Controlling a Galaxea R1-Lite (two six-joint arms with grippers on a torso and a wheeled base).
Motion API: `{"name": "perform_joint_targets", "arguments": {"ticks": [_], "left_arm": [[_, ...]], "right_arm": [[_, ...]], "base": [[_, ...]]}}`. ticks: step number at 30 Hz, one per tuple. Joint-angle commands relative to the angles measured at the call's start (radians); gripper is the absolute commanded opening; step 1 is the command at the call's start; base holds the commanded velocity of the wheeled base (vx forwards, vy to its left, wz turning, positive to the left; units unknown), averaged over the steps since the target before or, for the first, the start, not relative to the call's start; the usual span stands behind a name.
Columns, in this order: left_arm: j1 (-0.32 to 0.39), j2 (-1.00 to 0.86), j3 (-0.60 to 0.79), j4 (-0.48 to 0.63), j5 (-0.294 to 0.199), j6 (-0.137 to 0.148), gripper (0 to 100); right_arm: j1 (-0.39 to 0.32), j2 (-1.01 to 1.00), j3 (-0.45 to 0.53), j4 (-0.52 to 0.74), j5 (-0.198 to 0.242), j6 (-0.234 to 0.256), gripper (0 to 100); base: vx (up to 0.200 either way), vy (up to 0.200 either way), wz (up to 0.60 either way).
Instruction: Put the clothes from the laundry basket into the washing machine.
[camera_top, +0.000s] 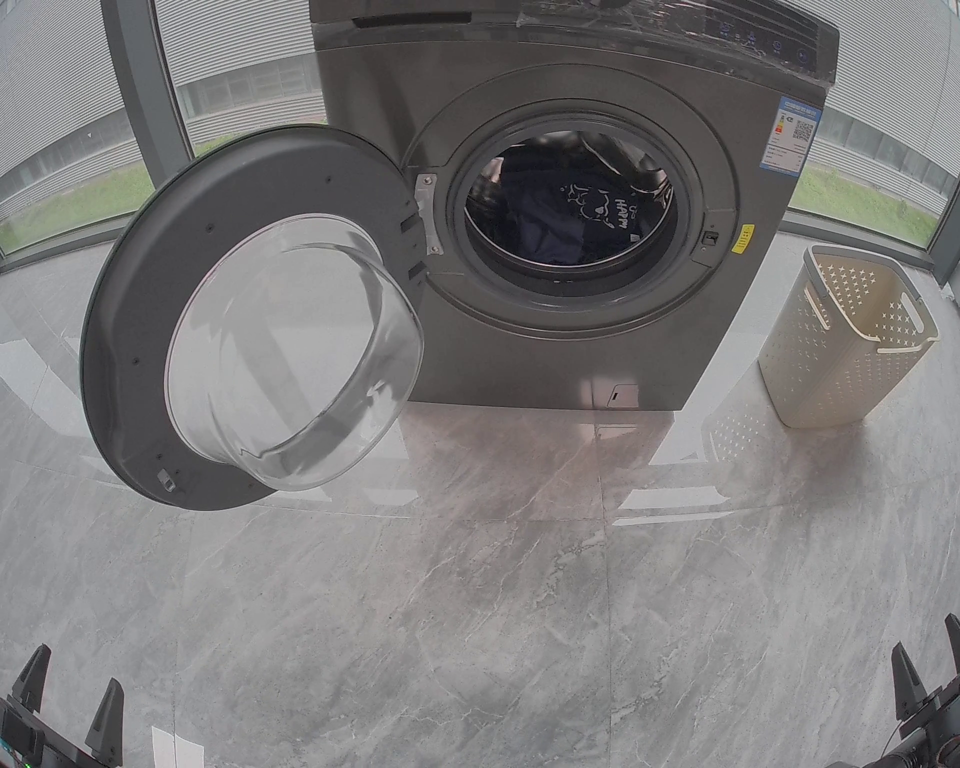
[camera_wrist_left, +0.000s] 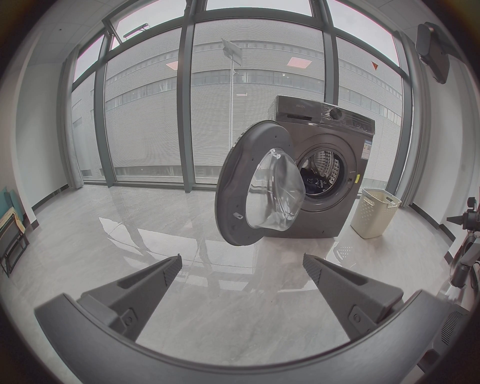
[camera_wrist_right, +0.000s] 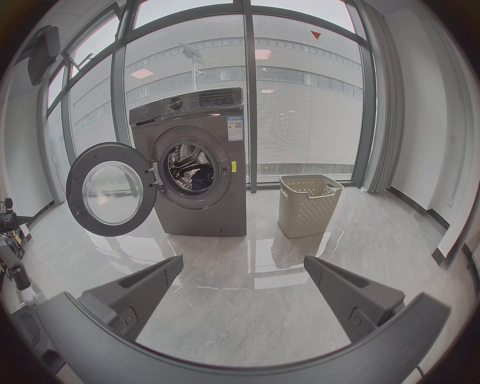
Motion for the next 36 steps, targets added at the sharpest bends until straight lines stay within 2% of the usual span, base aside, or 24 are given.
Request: {"name": "perform_joint_targets", "arguments": {"ticks": [1, 15, 21, 36], "left_arm": [[0.0, -0.008, 0.016, 0.0, 0.0, 0.0, 100], [0.0, -0.008, 0.016, 0.0, 0.0, 0.0, 100], [0.0, -0.008, 0.016, 0.0, 0.0, 0.0, 100], [0.0, -0.008, 0.016, 0.0, 0.0, 0.001, 100]], "right_arm": [[0.0, -0.009, 0.016, 0.0, 0.0, 0.0, 100], [0.0, -0.009, 0.016, -0.002, 0.0, -0.002, 100], [-0.001, -0.009, 0.016, -0.002, 0.0, -0.002, 100], [0.0, -0.009, 0.016, 0.0, 0.0, 0.0, 100]], "base": [[0.0, 0.2, 0.0], [0.0, 0.2, 0.0], [0.0, 0.0, -0.3], [0.0, 0.2, 0.0]]}}
